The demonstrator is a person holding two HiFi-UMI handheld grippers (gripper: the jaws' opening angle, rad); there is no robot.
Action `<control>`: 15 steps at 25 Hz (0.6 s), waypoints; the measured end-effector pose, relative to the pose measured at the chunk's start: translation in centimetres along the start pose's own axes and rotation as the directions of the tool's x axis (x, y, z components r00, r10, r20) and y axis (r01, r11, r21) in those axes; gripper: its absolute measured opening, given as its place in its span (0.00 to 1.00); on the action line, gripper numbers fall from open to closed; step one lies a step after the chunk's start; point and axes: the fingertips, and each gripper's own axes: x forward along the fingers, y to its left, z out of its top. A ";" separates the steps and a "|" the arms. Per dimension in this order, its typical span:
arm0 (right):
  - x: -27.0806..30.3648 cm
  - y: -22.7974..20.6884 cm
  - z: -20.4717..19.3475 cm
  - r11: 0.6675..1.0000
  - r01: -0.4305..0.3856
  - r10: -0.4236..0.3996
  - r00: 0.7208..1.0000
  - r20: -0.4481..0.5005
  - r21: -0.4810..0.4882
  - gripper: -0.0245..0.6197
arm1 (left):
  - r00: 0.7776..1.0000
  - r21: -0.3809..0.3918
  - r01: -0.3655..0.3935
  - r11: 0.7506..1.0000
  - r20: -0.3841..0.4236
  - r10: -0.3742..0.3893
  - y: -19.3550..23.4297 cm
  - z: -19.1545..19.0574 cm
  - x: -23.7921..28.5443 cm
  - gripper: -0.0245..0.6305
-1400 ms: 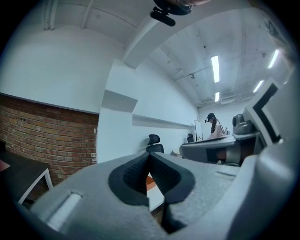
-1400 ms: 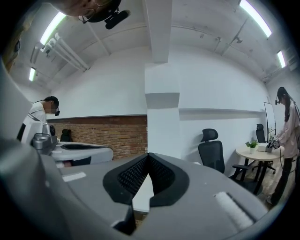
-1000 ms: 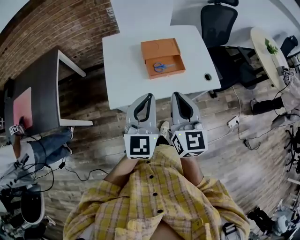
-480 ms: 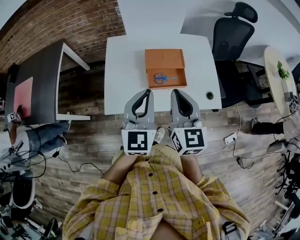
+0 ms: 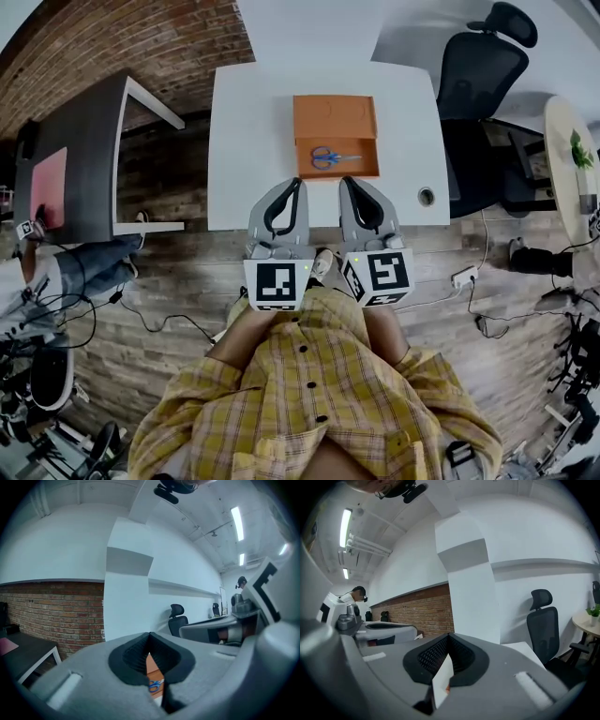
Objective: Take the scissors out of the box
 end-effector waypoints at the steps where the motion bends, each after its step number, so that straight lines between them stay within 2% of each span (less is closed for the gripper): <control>1: 0.5 0.0 -0.2 1.000 0.002 -0.003 1.000 -0.007 -0.005 0.05 | 1.000 -0.004 0.006 1.000 -0.009 -0.006 0.3 -0.3 0.3 0.04; 5: 2.5 -0.1 -0.8 1.000 0.002 -0.004 0.999 -0.042 -0.027 0.05 | 1.000 -0.038 0.023 0.999 -0.001 -0.023 1.3 -0.6 1.7 0.04; 12: 5.1 -0.8 -2.4 0.999 0.009 -0.014 0.994 -0.107 -0.046 0.05 | 0.997 -0.044 0.075 0.996 -0.031 -0.076 2.0 -2.0 3.8 0.04; 15: 6.3 -1.3 -3.4 0.998 0.014 -0.022 0.990 -0.137 -0.060 0.05 | 0.997 -0.066 0.080 0.995 -0.013 -0.081 2.5 -2.4 4.8 0.04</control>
